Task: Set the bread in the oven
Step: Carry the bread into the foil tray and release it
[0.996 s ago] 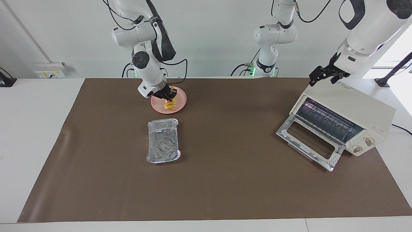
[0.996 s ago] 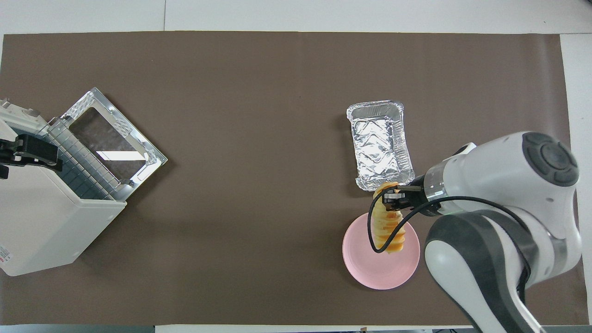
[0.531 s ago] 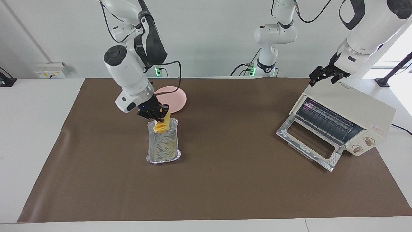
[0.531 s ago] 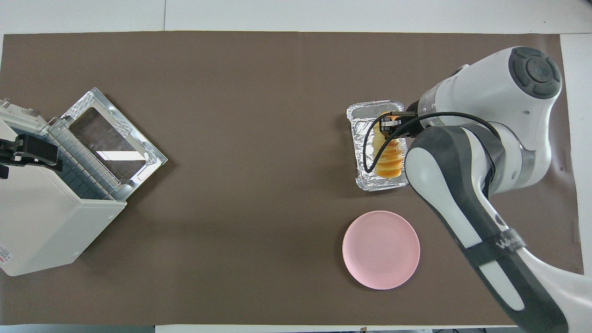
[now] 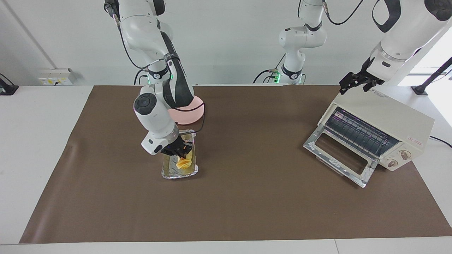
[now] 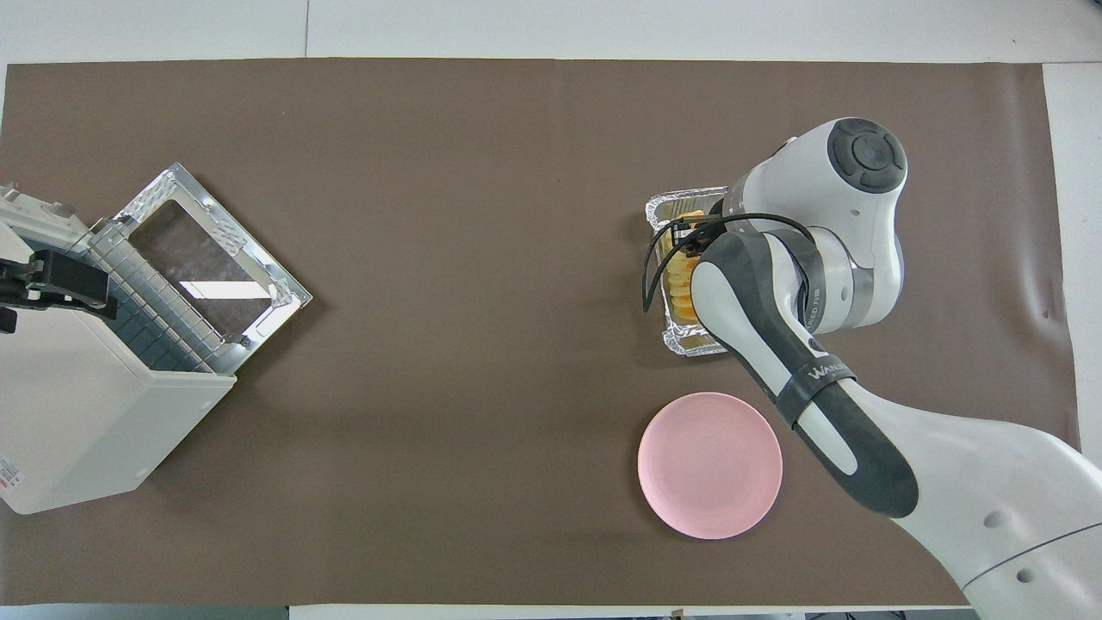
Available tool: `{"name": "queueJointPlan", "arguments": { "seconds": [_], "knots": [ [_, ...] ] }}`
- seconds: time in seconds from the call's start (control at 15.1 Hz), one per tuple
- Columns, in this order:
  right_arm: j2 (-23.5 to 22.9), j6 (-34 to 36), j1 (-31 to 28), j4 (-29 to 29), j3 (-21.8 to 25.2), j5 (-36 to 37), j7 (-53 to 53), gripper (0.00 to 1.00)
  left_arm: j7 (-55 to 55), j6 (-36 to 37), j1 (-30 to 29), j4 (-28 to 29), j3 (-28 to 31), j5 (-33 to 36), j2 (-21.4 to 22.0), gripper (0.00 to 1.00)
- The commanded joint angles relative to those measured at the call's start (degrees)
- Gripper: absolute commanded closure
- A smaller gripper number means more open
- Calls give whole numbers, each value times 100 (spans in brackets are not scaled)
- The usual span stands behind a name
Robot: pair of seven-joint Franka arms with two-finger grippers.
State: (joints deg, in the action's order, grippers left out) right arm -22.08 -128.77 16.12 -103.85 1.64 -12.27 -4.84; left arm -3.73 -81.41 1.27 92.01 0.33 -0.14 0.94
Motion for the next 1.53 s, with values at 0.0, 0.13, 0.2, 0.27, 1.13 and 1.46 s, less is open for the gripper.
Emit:
{"name": "queueJointPlan", "arguments": {
  "seconds": [0.0, 0.13, 0.2, 0.27, 1.13, 1.46],
  "knots": [
    [117, -507, -38, -390, -15, 40, 665, 46, -22, -68, 23, 98, 29, -48, 117, 0],
    [108, -386, -125, -242, -6, 92, 931, 0, -22, -68, 23, 98, 29, -48, 117, 0],
    [108, -150, -161, -41, 3, 276, 1037, 0, -22, -68, 23, 98, 38, -48, 117, 0],
    [117, 78, -231, 144, 3, 495, 1099, 0, -22, -68, 23, 98, 29, -48, 117, 0],
    [609, 116, -715, -1111, -14, 269, 1459, 54, -22, -68, 23, 98, 38, -48, 117, 0],
    [609, 116, -706, -1068, -14, 260, 1442, 100, -22, -68, 23, 98, 38, -48, 117, 0]
  ]
}}
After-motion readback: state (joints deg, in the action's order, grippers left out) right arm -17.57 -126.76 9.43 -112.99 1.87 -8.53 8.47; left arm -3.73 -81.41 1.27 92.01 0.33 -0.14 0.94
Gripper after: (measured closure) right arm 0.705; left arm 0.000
